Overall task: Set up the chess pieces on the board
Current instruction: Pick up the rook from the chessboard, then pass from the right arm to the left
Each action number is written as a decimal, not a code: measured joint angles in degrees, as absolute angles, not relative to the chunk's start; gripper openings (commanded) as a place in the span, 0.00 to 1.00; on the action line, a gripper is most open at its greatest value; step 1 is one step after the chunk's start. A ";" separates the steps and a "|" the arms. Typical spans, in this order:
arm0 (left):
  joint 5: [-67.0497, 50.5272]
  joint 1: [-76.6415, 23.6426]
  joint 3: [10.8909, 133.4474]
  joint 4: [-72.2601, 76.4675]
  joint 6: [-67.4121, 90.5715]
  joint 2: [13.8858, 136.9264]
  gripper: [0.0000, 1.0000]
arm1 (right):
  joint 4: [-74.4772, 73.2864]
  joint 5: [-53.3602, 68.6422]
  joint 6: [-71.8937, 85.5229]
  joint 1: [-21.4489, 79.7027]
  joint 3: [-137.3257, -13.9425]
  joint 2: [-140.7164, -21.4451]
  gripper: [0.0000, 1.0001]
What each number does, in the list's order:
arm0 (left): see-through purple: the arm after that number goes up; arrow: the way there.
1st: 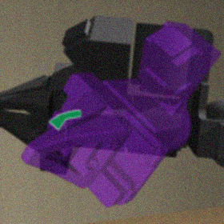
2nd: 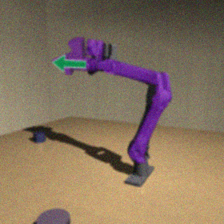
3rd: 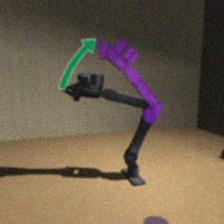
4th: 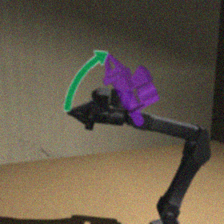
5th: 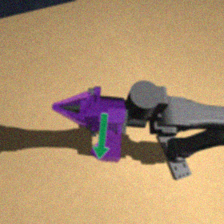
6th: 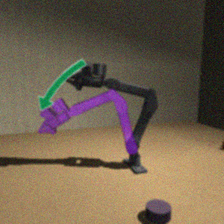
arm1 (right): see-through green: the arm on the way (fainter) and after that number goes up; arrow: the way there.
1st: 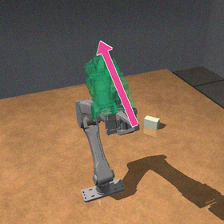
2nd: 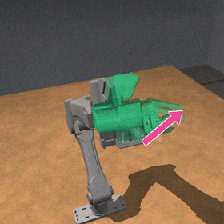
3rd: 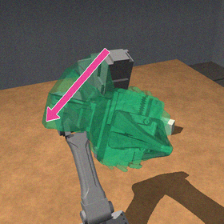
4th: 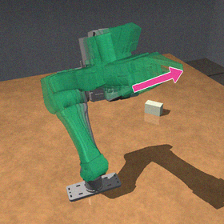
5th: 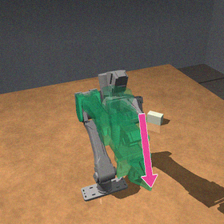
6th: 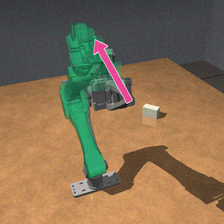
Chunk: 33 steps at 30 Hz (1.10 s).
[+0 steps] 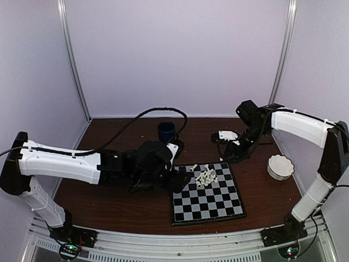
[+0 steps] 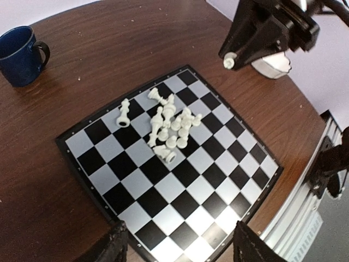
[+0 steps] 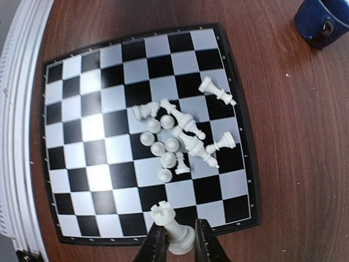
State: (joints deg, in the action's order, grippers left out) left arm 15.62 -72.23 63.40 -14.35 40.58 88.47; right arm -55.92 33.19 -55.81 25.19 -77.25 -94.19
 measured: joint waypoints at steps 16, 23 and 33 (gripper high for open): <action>3.20 -72.18 75.13 -8.58 52.03 99.68 0.47 | -48.97 34.57 -37.82 36.60 -66.35 -76.20 0.09; -0.93 -71.44 74.39 -0.58 57.52 100.33 0.50 | -48.10 30.41 -37.08 38.87 -66.35 -75.99 0.09; -1.41 -70.32 71.88 7.46 65.91 100.42 0.40 | -47.70 29.54 -37.06 40.18 -66.35 -75.64 0.08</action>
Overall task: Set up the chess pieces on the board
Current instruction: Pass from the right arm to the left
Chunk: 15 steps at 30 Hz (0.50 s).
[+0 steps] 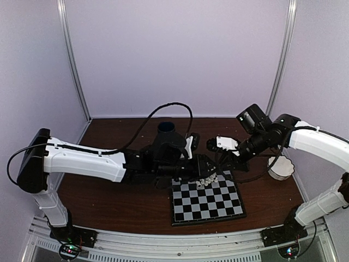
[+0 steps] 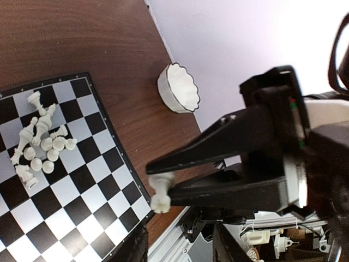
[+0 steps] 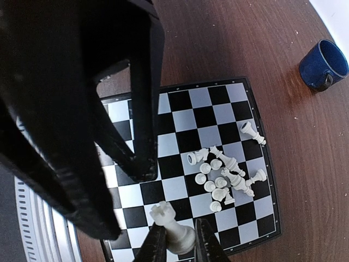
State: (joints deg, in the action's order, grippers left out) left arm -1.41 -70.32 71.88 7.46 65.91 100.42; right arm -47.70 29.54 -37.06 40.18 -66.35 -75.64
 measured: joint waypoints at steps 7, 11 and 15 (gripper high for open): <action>-1.32 -69.67 69.65 10.87 71.00 102.83 0.40 | -47.57 29.56 -36.99 40.27 -66.35 -74.89 0.09; -1.48 -69.67 69.36 13.41 72.14 103.28 0.39 | -47.51 29.69 -36.84 40.34 -66.35 -74.72 0.08; -1.78 -69.67 68.49 17.26 73.32 103.28 0.37 | -47.53 29.58 -36.82 40.38 -66.32 -74.52 0.09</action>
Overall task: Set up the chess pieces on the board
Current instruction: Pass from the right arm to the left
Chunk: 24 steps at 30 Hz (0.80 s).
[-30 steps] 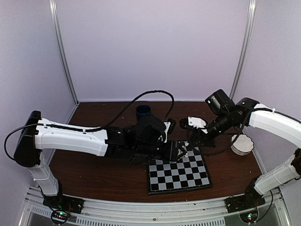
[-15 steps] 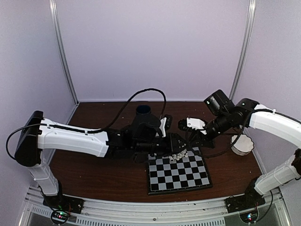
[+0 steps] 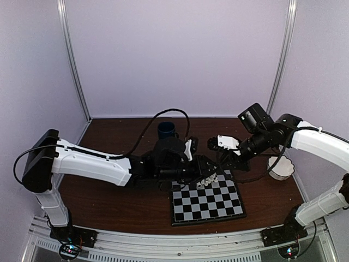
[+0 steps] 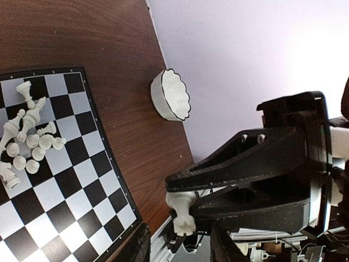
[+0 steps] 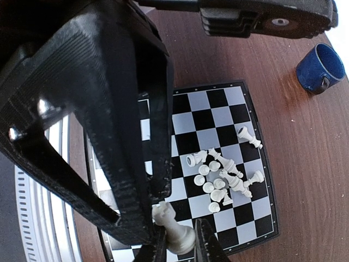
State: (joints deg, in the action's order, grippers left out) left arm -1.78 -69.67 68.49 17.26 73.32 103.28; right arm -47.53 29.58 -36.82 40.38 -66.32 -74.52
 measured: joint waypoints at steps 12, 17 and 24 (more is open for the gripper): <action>-1.74 -69.30 67.70 21.41 75.46 103.37 0.24 | -47.42 30.09 -36.62 40.53 -66.04 -74.50 0.09; -1.74 -69.04 67.68 22.59 75.85 104.05 0.17 | -47.42 30.39 -36.56 40.53 -66.04 -74.50 0.09; -1.74 -68.97 67.59 22.70 76.38 104.20 0.08 | -47.37 31.14 -35.70 40.62 -66.04 -74.50 0.09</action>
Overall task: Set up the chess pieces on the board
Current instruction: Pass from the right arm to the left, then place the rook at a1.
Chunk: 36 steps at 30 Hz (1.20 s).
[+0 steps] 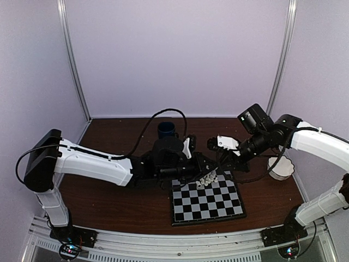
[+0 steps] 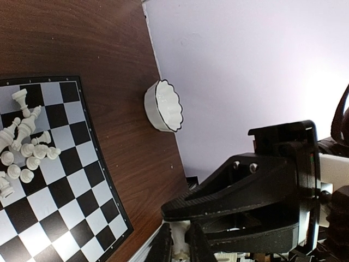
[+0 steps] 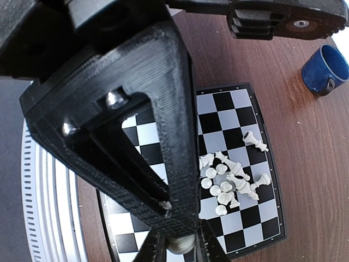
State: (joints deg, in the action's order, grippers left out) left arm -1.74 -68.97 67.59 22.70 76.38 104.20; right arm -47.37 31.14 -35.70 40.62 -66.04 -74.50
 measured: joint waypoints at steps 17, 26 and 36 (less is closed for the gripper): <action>-4.62 -67.18 83.57 -22.41 49.30 99.96 0.05 | -47.18 38.17 -32.67 23.44 -61.30 -62.61 0.59; -3.95 -71.53 102.89 -57.17 29.85 108.36 0.06 | -42.19 36.53 -30.76 16.84 -52.42 -60.10 0.59; -6.35 -74.15 106.63 -69.76 24.75 119.20 0.06 | -41.32 36.05 -31.81 16.62 -49.34 -59.33 0.59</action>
